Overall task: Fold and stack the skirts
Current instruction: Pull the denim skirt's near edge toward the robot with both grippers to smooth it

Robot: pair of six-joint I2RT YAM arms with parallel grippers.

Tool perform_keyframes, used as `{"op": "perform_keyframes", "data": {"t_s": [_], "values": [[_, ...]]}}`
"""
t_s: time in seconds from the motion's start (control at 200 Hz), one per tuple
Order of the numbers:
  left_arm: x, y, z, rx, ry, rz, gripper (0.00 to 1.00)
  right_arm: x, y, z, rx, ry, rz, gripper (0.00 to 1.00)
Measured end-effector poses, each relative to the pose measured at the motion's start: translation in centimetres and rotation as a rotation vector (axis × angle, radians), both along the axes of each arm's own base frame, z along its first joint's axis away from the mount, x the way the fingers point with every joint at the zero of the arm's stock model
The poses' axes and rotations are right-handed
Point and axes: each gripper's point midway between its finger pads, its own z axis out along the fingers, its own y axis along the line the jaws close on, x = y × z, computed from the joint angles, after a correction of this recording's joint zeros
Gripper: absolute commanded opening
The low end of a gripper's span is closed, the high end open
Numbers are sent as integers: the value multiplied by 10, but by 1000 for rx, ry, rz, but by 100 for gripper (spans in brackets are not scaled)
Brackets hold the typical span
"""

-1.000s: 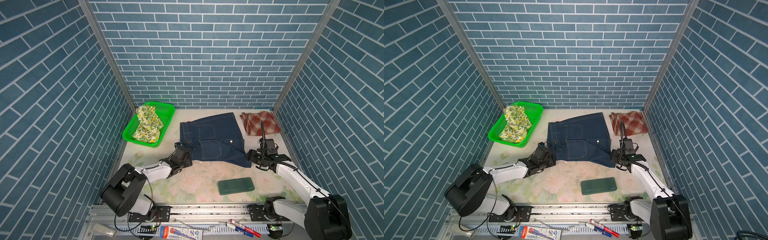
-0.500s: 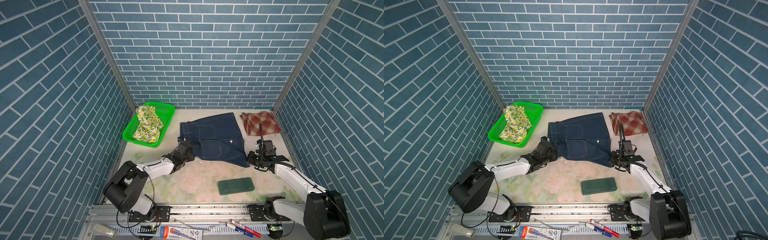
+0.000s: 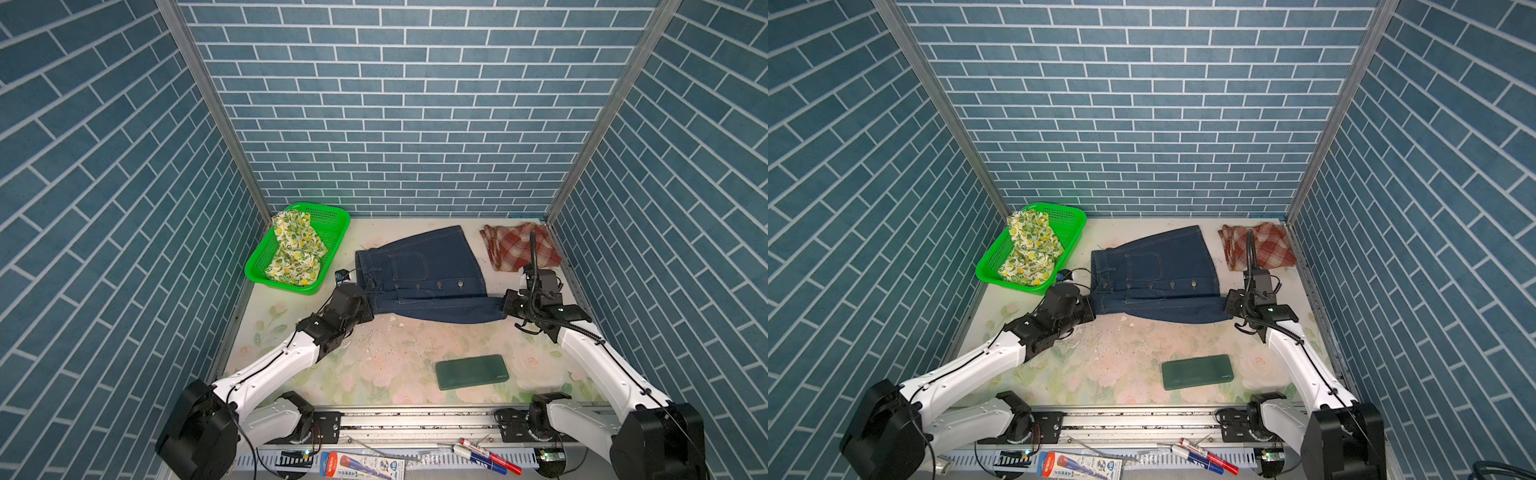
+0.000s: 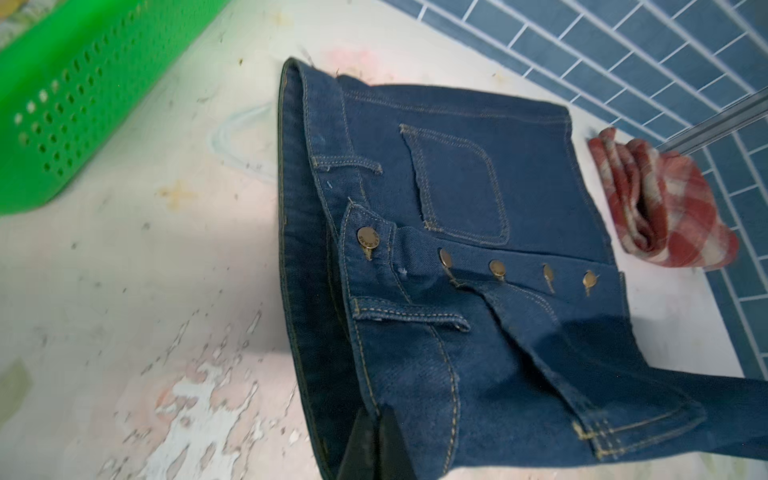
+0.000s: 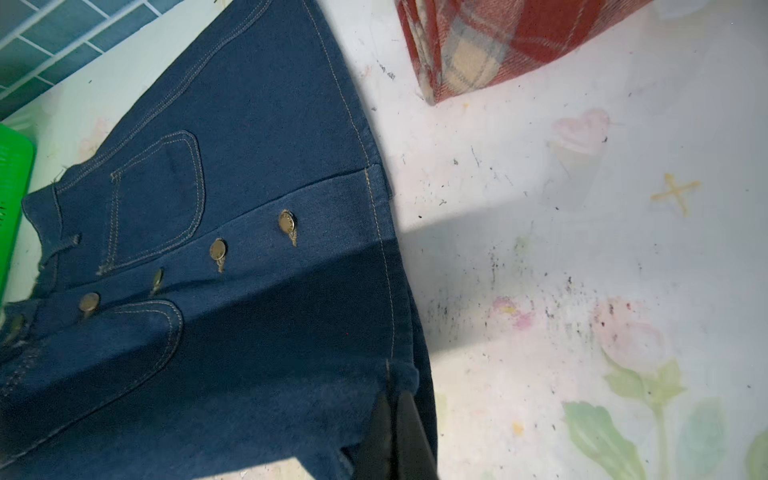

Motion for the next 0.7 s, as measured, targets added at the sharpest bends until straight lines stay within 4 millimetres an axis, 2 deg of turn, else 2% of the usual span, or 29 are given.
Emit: {"op": "perform_keyframes", "data": {"t_s": [0.145,0.285,0.345,0.41,0.475,0.565,0.635,0.7], "values": [[-19,6,-15,-21,44,-6,0,-10,1,-7,6,16,12,0],[-31,12,-24,-44,65,8,0,-21,-2,-21,-8,61,12,43],[-38,19,-33,-35,88,26,0,-23,-5,-25,-14,70,2,53],[-46,26,-43,-23,117,38,0,-26,-6,-27,-17,70,-2,56],[-52,30,-49,-17,137,48,11,-27,-6,-27,-17,70,-1,56],[-55,33,-51,-12,147,53,38,-28,-5,-27,-11,73,2,56],[-57,34,-52,-17,156,66,47,-29,-4,-30,-6,82,2,56],[-58,35,-53,-15,165,71,52,-31,-3,-35,-7,98,8,56]]}}
